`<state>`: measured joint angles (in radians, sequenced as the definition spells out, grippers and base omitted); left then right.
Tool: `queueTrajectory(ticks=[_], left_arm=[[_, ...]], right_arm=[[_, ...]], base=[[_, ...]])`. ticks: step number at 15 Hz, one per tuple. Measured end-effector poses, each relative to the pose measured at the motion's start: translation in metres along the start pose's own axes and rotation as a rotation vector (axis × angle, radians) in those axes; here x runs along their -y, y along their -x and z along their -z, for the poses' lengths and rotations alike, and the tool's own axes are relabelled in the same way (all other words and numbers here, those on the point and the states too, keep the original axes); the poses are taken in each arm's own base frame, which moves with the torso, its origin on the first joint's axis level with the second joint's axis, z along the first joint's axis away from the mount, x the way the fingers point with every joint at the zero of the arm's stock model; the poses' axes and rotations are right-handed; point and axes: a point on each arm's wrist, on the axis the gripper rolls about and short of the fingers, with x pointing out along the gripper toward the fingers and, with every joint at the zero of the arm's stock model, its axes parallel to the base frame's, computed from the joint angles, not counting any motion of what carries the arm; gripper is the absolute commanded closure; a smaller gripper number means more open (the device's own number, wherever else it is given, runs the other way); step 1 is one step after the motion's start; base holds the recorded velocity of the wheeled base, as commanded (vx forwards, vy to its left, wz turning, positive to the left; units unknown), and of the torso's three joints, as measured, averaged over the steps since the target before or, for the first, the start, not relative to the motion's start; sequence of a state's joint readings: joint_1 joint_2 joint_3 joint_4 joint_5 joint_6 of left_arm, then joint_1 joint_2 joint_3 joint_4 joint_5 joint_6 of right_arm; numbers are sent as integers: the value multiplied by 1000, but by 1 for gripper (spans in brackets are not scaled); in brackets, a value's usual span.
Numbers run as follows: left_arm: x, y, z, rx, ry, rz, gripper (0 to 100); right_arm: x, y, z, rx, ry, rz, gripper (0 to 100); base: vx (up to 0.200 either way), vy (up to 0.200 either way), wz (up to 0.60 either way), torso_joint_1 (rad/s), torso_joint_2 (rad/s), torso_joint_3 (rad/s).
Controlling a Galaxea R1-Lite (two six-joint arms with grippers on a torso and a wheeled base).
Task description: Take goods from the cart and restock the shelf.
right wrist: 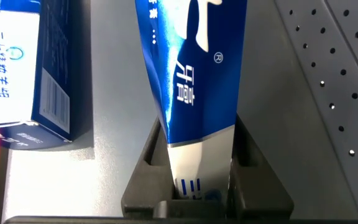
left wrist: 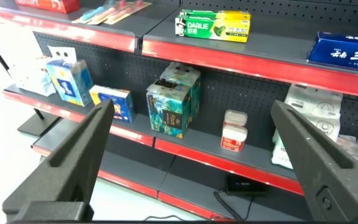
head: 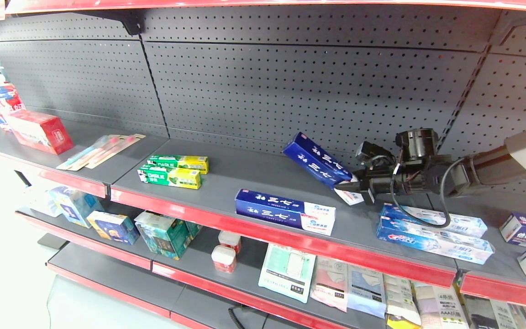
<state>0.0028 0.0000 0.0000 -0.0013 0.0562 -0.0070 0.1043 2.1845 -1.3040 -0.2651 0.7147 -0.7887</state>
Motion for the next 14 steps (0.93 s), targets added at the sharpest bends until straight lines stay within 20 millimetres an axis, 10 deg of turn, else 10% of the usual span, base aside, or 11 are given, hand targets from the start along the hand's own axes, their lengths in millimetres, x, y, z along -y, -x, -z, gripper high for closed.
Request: queueTrajectory(ticks=[14], left_arm=[[0,0,0,0,0,0,0]], right_arm=[[0,-2,1,7,3,-13,100]], base=[[0,0,0,0,0,0]])
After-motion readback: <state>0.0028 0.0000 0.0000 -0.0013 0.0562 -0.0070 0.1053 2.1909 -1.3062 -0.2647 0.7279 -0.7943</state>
